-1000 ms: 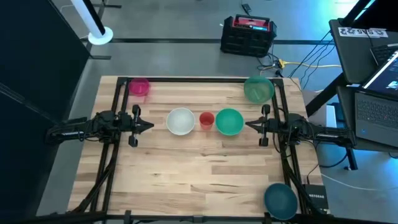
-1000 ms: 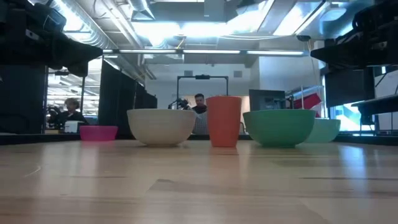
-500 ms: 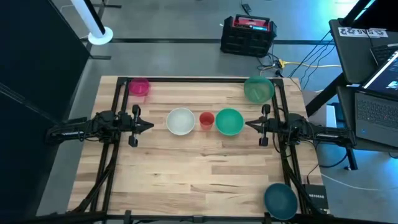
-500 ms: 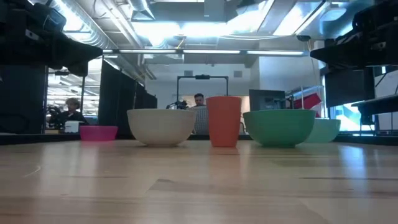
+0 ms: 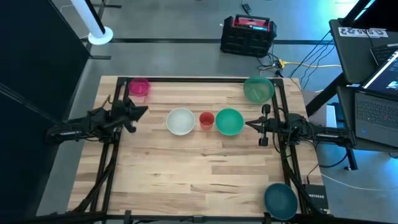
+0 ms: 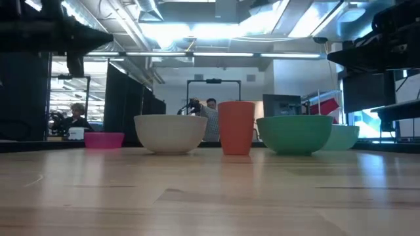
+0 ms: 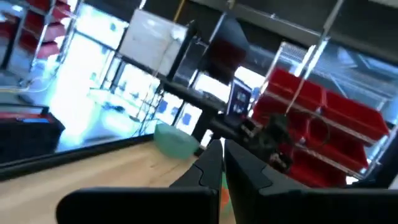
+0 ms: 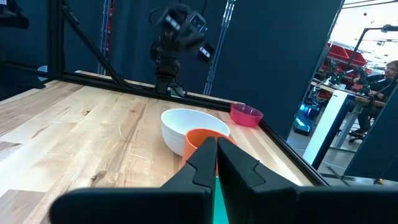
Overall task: Nest bowls inside each other
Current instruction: Stack the white bowl on top of the green bowl
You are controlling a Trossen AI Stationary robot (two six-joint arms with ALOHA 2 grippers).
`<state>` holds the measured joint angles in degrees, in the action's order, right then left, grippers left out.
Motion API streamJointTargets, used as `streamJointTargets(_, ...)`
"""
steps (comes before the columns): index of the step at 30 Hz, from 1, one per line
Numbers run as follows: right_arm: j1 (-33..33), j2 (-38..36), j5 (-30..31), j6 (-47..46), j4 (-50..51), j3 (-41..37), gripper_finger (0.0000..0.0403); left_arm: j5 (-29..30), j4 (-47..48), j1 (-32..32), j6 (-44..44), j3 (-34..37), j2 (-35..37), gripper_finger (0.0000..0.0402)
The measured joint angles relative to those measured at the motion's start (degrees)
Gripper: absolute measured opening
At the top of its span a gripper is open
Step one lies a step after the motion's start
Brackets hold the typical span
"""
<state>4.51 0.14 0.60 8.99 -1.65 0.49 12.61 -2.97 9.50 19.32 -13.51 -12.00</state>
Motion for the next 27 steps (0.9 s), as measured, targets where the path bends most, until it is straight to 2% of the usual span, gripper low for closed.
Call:
streamJointTargets(14, 0.0, 0.0, 0.59, -14.54, -3.78, 0.29, 0.0001, 2.43, 24.74, 6.69, -1.86, -44.37, -41.27, 0.0)
streamJointTargets(16, 0.0, -0.01, 0.55, -17.96, -4.84, 0.31, 0.0001, 1.24, 29.26, 8.35, -3.08, -49.9, -47.48, 0.0)
streamJointTargets(21, 0.0, -0.02, 1.21, -28.3, -5.81, 0.35, 0.0001, -6.93, 38.18, 14.36, -6.07, -56.6, -60.92, 0.0002)
streamJointTargets(25, 0.0, 0.0, 1.26, -29.68, -5.18, 0.35, 0.0001, -17.15, 41.27, 18.36, -7.72, -57.07, -67.95, 0.0028)
streamJointTargets(27, 0.0, -0.02, 1.34, -30.0, -4.75, 0.36, 0.0001, -19.28, 42.6, 19.03, -10.19, -57.08, -70.31, 0.0044)
